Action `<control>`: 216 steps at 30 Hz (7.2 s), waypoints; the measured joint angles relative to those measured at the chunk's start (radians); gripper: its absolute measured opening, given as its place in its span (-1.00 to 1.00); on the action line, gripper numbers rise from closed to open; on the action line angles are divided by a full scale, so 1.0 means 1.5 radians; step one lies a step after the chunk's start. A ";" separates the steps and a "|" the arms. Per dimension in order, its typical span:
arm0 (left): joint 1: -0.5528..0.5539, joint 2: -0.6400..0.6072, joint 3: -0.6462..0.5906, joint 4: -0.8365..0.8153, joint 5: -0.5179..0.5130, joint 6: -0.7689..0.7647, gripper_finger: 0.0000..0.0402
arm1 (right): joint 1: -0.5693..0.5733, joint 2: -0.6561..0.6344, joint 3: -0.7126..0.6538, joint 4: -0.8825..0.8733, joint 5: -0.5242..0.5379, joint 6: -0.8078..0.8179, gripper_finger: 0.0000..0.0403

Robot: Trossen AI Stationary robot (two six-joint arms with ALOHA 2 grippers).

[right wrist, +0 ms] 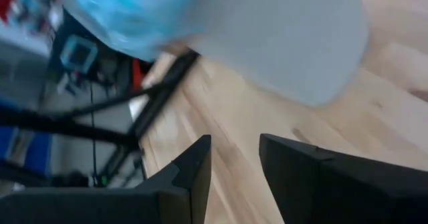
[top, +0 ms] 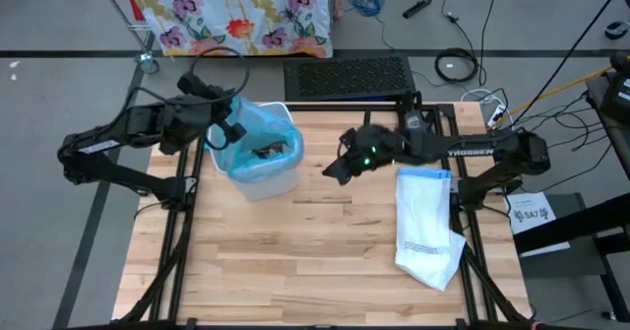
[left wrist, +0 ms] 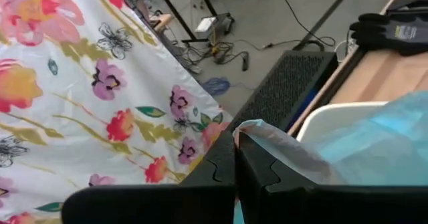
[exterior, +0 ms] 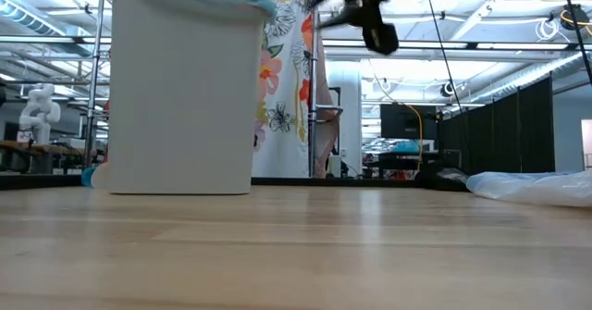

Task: Place trash/remove bag and relplace
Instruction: Remove the blue trash bag from the white trash bin

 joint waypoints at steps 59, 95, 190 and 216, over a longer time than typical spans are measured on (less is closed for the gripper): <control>0.061 -0.046 0.001 -0.175 0.225 0.012 -1.00 | 0.131 0.223 -0.001 0.507 0.535 0.064 -0.99; 0.061 -0.027 0.153 0.178 0.514 0.176 -1.00 | 0.018 0.154 0.411 0.275 0.190 -0.310 -1.00; 0.061 -0.031 0.227 -0.263 0.539 -0.019 -0.97 | -0.003 0.325 0.595 0.120 0.030 -0.204 -1.00; 0.061 0.107 0.357 -0.203 0.573 0.030 -0.97 | -0.018 0.334 0.595 0.260 -0.008 -0.230 -1.00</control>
